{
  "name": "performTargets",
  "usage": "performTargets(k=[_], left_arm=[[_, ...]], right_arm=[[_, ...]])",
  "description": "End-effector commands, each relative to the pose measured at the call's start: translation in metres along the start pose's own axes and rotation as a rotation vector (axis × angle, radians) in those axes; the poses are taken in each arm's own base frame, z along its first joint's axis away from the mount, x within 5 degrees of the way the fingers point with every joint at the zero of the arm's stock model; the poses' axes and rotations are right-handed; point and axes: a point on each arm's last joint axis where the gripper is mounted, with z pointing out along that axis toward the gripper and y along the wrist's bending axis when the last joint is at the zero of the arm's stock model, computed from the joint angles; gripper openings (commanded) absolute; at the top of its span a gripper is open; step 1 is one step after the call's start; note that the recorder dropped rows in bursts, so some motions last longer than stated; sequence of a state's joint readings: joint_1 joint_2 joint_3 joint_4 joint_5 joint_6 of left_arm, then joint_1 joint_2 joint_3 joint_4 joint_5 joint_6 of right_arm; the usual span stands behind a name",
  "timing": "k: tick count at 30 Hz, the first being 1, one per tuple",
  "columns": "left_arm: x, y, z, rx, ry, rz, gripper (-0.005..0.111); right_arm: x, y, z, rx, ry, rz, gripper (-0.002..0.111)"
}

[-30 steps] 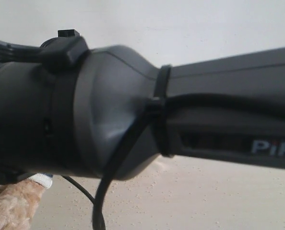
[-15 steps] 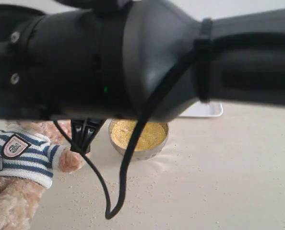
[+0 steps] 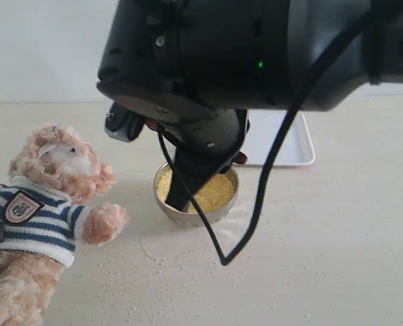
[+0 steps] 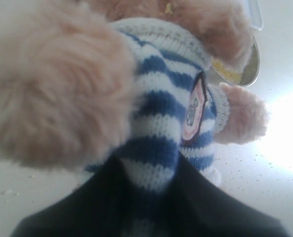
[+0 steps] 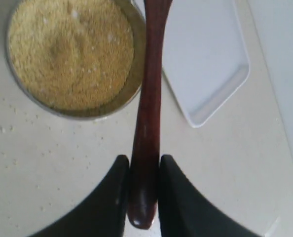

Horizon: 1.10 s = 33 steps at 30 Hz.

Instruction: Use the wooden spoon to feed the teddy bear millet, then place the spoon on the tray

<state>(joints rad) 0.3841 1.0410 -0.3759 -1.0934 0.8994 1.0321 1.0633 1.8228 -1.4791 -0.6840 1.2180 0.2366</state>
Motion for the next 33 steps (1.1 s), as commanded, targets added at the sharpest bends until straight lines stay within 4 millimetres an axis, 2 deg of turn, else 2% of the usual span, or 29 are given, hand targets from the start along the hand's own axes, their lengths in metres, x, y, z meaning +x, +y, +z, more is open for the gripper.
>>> performTargets(k=[1,5,12,24,29,33], left_arm=[[0.000,-0.002,-0.001,0.012,-0.012,-0.001,0.005],[0.000,-0.002,-0.001,0.012,-0.012,-0.001,0.005],[0.000,-0.002,-0.001,0.012,-0.012,-0.001,0.005],[0.000,-0.002,-0.001,0.010,-0.013,-0.001,0.005],[0.000,-0.002,-0.001,0.010,-0.013,-0.001,0.005],[0.000,-0.002,-0.001,0.012,-0.012,-0.001,0.005]], right_arm=[[0.024,0.001,0.020,0.001,0.096,-0.028,0.014],[0.038,0.009,0.034,0.019,0.156,-0.104,0.014],[0.052,0.013,0.047,0.084,0.201,-0.236,0.014],[0.047,0.005,0.049,0.202,0.176,-0.339,0.014],[0.043,0.012,0.053,0.229,0.177,-0.403,0.014],[0.040,0.019,0.064,0.252,0.197,-0.463,0.014]])
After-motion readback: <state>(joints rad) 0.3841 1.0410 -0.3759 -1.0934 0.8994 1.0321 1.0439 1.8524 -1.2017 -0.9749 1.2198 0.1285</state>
